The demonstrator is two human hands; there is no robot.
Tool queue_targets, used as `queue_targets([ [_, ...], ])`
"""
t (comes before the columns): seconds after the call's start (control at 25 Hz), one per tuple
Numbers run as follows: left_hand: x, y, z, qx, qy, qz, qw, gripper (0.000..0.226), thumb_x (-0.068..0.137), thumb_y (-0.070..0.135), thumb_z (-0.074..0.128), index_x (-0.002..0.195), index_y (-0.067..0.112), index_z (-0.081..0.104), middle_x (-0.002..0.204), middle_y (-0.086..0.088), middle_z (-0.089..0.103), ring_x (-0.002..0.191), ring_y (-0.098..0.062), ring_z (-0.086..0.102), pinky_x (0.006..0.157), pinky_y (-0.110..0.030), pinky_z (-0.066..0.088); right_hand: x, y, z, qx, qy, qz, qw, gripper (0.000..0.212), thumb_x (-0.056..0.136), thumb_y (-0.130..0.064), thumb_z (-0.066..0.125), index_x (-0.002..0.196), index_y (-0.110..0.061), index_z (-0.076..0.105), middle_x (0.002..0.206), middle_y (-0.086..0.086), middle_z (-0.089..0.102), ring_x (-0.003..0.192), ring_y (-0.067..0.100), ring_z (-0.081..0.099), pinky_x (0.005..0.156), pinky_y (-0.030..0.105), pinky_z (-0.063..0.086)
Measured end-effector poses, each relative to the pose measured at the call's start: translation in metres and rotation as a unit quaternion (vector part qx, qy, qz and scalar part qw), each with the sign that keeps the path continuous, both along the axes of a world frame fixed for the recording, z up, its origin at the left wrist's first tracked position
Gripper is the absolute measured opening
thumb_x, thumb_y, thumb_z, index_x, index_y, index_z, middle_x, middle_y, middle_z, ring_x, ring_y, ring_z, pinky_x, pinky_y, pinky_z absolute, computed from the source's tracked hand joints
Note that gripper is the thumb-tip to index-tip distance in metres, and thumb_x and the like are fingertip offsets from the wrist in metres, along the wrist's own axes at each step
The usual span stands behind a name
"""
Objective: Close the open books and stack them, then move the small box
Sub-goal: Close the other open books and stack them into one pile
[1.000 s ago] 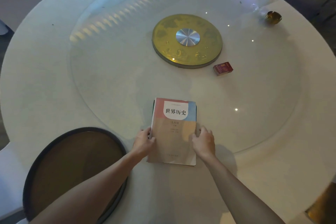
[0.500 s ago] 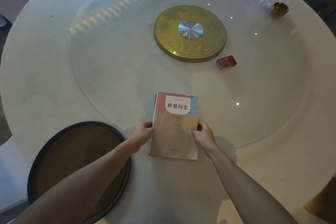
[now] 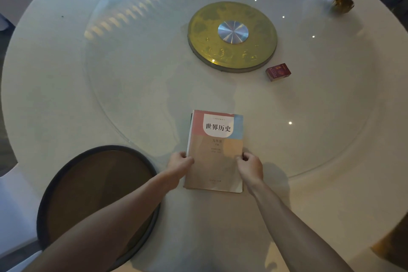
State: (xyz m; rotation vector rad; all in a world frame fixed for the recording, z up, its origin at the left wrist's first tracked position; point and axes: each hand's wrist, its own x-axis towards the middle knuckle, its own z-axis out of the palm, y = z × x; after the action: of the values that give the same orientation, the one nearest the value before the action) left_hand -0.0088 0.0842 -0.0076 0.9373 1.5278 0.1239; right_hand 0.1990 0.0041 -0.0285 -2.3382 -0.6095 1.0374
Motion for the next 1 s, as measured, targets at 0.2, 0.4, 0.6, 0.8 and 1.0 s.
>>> queue_targets([
  [0.2,0.022,0.003,0.003,-0.030,0.037,0.046,0.998,0.013,0.082,0.001,0.056,0.090,0.002,0.066,0.078,-0.009,0.061,0.063,-0.017,0.048,0.051,-0.025,0.034,0.013,0.004,-0.005,-0.023,0.045,-0.038,0.998,0.034,0.088,-0.008,0.057,0.060,-0.019,0.042,0.059,0.002,0.034,0.062,0.021,0.030,0.059,0.034,0.021],
  [0.4,0.030,0.009,0.004,-0.030,0.043,0.055,0.997,0.015,0.083,-0.001,0.054,0.090,0.002,0.066,0.076,-0.006,0.059,0.065,-0.017,0.049,0.053,-0.026,0.036,0.023,0.005,-0.011,0.000,0.081,-0.060,0.995,0.029,0.095,-0.017,0.063,0.067,-0.011,0.060,0.067,0.008,0.050,0.066,0.019,0.041,0.063,0.032,0.030],
  [0.6,0.044,0.026,0.005,-0.004,0.012,0.079,0.997,0.024,0.081,-0.005,0.052,0.089,0.008,0.070,0.076,-0.002,0.066,0.066,-0.012,0.054,0.053,-0.023,0.038,0.040,0.027,-0.013,0.024,0.087,-0.055,0.994,0.030,0.093,-0.014,0.061,0.072,0.006,0.057,0.071,0.010,0.051,0.070,0.019,0.043,0.066,0.033,0.031],
  [0.8,0.058,0.055,0.008,0.013,-0.003,0.057,0.998,0.031,0.081,-0.005,0.052,0.100,0.010,0.073,0.079,0.004,0.069,0.070,-0.010,0.058,0.053,-0.021,0.041,0.057,0.062,-0.008,0.038,0.047,-0.014,0.998,0.027,0.095,-0.009,0.059,0.068,-0.010,0.056,0.069,0.012,0.045,0.068,0.022,0.038,0.064,0.034,0.026],
  [1.0,0.062,0.063,0.001,0.082,0.038,0.016,0.996,0.027,0.086,0.004,0.052,0.104,0.008,0.071,0.093,-0.010,0.074,0.080,-0.022,0.061,0.065,-0.030,0.045,0.062,0.082,-0.007,0.030,0.020,0.008,0.999,0.028,0.097,-0.008,0.057,0.069,-0.006,0.055,0.066,0.009,0.046,0.065,0.021,0.037,0.060,0.034,0.026],
])
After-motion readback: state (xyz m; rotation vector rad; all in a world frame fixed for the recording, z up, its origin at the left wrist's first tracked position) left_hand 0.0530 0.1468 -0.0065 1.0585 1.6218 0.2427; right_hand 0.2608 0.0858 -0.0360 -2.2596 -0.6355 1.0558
